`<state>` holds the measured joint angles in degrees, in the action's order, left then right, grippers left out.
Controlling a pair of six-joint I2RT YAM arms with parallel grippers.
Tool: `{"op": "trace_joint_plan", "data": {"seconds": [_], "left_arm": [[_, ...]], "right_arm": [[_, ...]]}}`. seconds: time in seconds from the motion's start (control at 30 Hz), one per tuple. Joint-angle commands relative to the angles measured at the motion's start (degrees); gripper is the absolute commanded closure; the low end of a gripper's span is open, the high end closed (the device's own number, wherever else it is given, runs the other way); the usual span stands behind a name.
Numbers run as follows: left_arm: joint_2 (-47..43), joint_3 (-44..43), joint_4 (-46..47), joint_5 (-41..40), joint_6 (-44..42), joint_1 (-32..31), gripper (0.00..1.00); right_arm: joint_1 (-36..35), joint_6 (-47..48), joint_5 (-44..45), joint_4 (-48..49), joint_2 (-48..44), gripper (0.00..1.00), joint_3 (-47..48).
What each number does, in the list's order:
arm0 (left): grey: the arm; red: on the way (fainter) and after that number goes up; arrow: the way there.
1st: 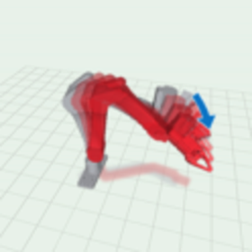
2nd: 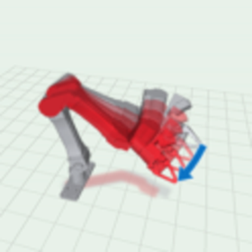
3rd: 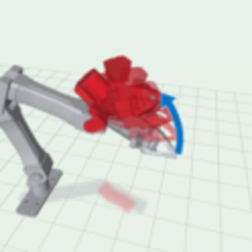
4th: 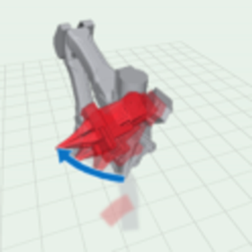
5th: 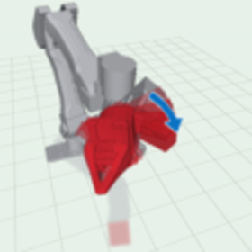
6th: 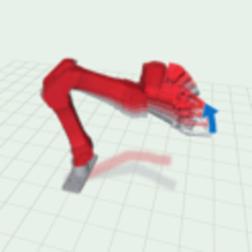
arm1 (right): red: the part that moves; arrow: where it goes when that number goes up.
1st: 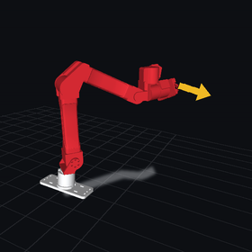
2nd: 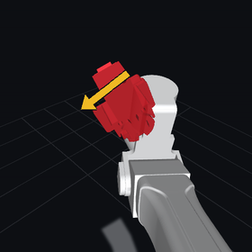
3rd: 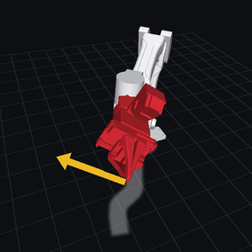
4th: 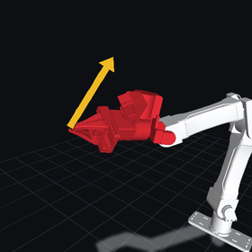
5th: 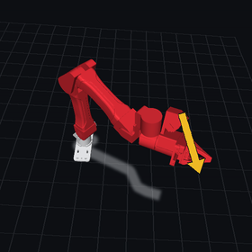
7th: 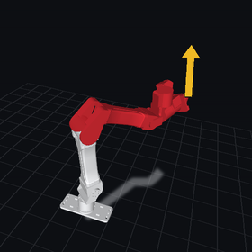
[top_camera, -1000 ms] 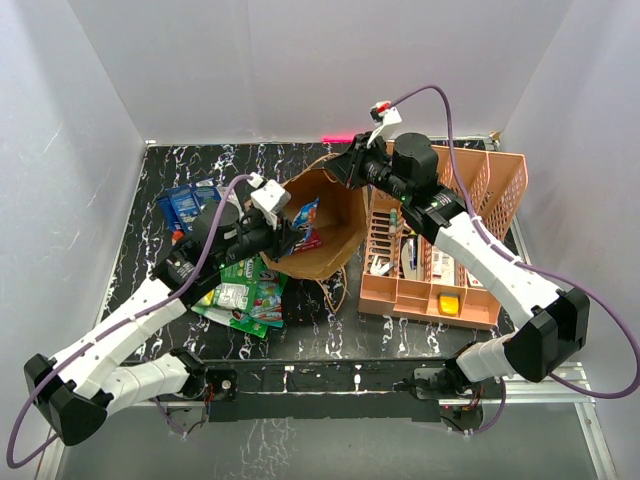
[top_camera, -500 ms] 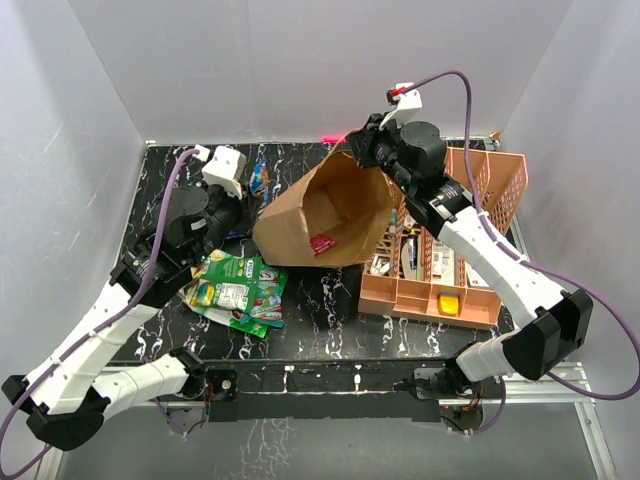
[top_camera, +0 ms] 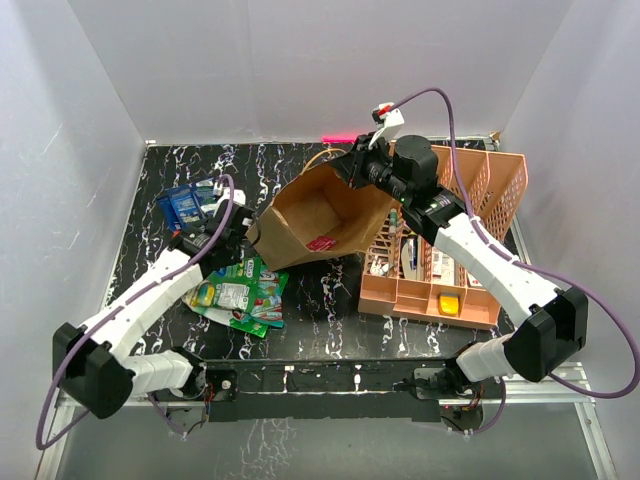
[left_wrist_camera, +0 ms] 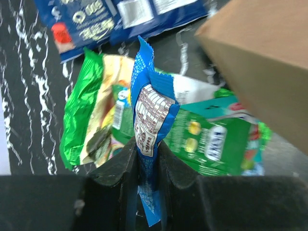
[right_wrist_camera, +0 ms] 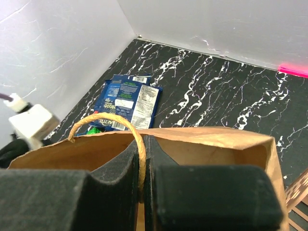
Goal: Take the snacks out of the paper bag
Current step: Place the snack at the center of the board.
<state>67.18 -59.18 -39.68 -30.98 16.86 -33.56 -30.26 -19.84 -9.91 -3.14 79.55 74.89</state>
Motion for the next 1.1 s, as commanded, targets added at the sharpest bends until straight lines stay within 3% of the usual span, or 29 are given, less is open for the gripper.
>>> {"op": "trace_joint_plan", "data": {"seconds": [0.0, 0.17, 0.43, 0.53, 0.7, 0.9, 1.07], "left_arm": [[0.59, 1.85, -2.25, -1.34, 0.99, 6.33, 1.00], [0.00, 9.45, 4.56, -1.05, -4.81, 14.13, 1.00], [2.78, 10.01, 6.28, -4.38, -5.97, 14.64, 1.00], [2.89, 9.90, 6.03, -3.54, -6.02, 14.66, 0.81], [1.67, 9.88, 5.24, -1.87, -6.02, 14.66, 0.62], [-0.79, 7.89, 3.21, 2.43, -5.97, 14.66, 0.46], [-3.78, 4.65, 2.41, 6.53, -5.96, 14.66, 0.38]], "right_arm": [[0.11, -0.87, -1.33, 3.67, -1.84, 0.93, 1.73], [0.12, -0.81, -0.20, 3.79, -2.79, 0.93, 1.37], [0.14, -1.78, -1.98, 4.70, -1.53, 0.93, 2.13], [0.13, -1.32, -3.02, 4.67, 0.42, 0.92, 4.54], [0.16, 1.32, -3.42, 3.93, 5.82, 0.93, 12.79], [0.99, 8.94, 5.21, 3.21, 15.81, 0.93, 28.87], [4.09, 10.82, 2.90, 2.99, 24.68, 0.93, 43.05]]}}
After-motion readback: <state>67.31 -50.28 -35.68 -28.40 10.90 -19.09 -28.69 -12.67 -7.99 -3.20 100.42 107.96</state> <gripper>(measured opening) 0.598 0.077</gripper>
